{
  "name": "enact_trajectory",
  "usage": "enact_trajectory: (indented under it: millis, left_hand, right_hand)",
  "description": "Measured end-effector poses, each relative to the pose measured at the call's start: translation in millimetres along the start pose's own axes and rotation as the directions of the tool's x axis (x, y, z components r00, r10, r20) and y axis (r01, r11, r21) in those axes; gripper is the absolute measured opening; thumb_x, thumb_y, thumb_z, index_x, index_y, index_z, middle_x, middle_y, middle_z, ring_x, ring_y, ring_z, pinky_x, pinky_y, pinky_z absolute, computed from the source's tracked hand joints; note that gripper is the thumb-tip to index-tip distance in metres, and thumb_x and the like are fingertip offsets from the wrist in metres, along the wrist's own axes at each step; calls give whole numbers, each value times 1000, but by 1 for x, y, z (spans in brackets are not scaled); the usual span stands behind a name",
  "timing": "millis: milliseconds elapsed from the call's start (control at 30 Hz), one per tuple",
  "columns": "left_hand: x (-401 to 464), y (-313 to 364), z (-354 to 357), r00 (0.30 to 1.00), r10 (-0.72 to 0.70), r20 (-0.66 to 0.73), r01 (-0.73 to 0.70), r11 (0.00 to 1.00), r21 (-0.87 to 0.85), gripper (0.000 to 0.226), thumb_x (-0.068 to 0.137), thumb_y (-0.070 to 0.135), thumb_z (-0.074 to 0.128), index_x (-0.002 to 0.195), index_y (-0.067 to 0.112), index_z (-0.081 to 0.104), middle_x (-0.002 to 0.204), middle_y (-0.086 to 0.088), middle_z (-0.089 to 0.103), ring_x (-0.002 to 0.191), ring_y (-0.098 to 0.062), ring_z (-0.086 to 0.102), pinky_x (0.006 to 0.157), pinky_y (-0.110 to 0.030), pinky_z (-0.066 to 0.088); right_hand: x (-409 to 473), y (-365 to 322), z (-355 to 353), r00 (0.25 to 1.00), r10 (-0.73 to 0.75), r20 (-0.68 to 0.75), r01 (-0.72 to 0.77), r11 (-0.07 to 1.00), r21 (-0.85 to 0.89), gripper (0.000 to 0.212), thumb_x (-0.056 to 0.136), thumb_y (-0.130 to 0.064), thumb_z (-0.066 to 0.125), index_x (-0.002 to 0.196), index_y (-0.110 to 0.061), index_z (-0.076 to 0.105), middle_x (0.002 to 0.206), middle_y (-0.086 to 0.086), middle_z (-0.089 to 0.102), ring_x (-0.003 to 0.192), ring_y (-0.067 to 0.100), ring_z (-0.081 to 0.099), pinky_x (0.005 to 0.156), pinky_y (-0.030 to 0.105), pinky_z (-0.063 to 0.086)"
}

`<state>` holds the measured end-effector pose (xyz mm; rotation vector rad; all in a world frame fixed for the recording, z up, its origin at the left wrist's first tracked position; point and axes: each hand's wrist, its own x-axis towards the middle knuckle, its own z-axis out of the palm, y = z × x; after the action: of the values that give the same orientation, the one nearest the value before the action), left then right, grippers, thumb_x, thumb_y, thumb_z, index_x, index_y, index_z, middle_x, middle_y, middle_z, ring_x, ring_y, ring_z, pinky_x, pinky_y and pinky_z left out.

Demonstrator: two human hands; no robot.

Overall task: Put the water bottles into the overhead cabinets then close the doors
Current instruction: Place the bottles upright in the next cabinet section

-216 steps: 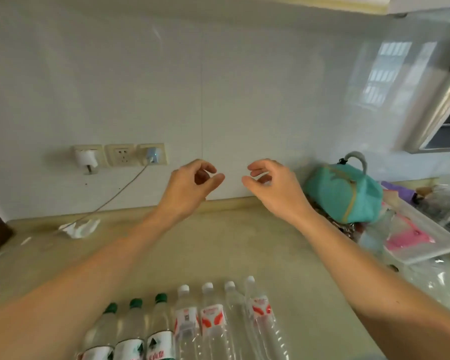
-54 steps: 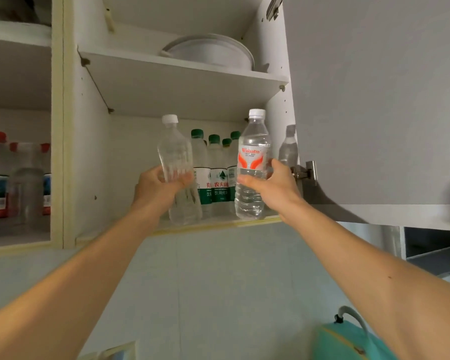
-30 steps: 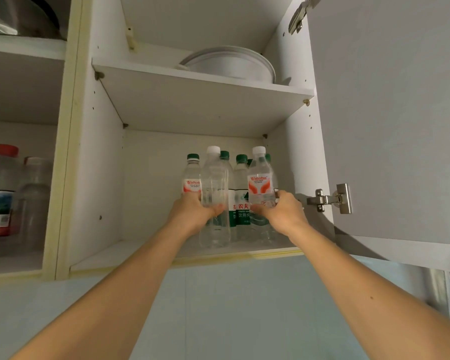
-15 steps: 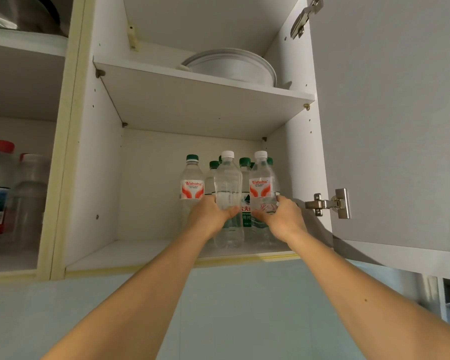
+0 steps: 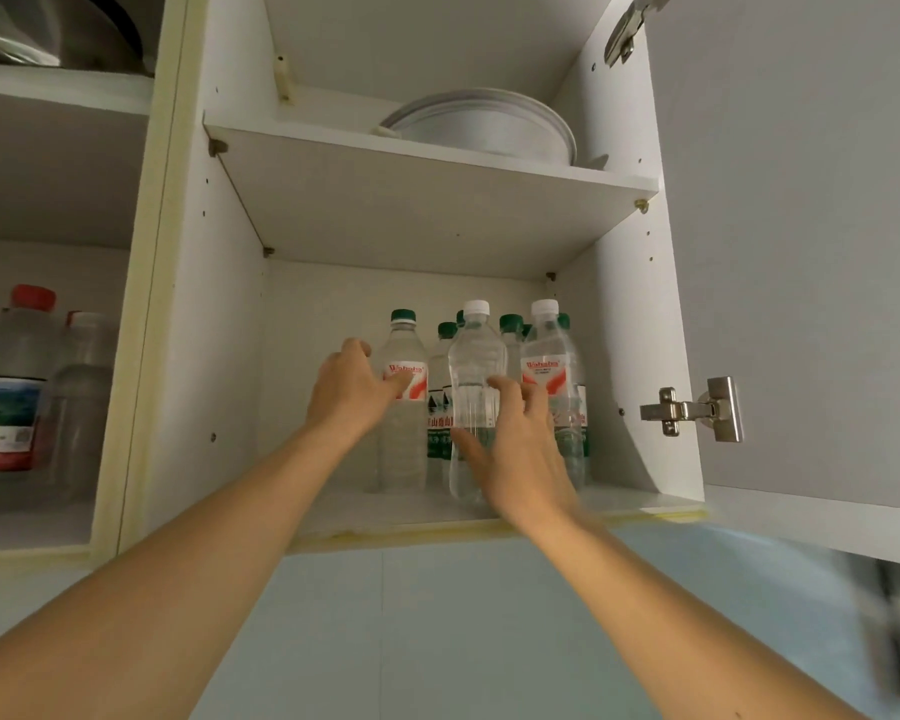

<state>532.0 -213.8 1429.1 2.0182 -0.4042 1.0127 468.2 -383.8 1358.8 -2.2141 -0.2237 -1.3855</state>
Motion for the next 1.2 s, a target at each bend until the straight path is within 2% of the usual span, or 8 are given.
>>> enact_trajectory:
  millis: [167,233,333,467,567,700,1000,1200]
  left_hand:
    - [23,-25,7,982,-87,168,98,993,-58,81,87,40,76,149,11,32,139,-14,52,114,-29,59,95,-46,55]
    - [30,-28,9,969,-97,225,121,988,-93,83,86,41,76,149,13,30,133,-10,54,108,-26,60,81,-38,57]
    - [40,-28,14,946,-81,315,124,985,-118,76,83,42,79,140,17,35,110,5,56,96,-16,59,65,-27,50]
    - [45,-32,27,924,-44,379,112,981,-159,67,81,39,81,134,17,46,112,2,62,93,-12,60,62,-24,49]
    - [44,-35,31,927,-39,373,112,978,-177,66,82,39,80,135,21,44,108,6,60,91,-11,60,60,-23,48]
    - [43,-33,23,926,-33,376,100,982,-160,54,83,36,80,125,25,48,105,8,61,90,-11,61,59,-24,48]
    - [34,-55,-28,940,-120,318,161,981,-106,44,84,33,79,115,29,48,104,6,62,92,-16,62,64,-30,50]
    - [29,-71,-41,971,-211,111,215,976,-31,50,87,24,78,129,11,54,123,-13,64,112,-33,62,96,-46,54]
  right_hand:
    - [4,15,2,986,24,-165,-4,993,119,18,105,-28,52,100,-13,62,118,7,59,107,24,57,85,37,45]
    - [4,18,0,963,26,-269,14,989,148,36,103,-22,57,67,-22,51,82,1,59,74,17,53,67,33,34]
    - [2,16,-3,962,40,-269,-7,993,121,52,103,-31,56,54,-21,44,55,-3,51,52,14,45,53,35,31]
    - [4,18,0,976,116,-184,-103,992,77,58,100,-52,50,59,-11,55,65,3,58,57,18,54,61,34,32]
    - [8,19,1,979,182,-91,-176,982,68,43,91,-59,63,99,-17,58,91,-1,61,81,18,59,72,37,49]
    - [12,17,-1,964,242,113,-252,964,82,79,79,-65,73,135,-17,45,123,5,63,104,24,61,83,38,51]
    - [12,15,-3,957,190,219,-198,980,16,68,80,-59,76,128,-16,52,115,5,66,95,23,64,82,41,55]
    - [20,-4,0,925,185,333,-199,980,9,66,81,-52,78,126,-14,49,111,2,64,96,21,63,85,41,56]
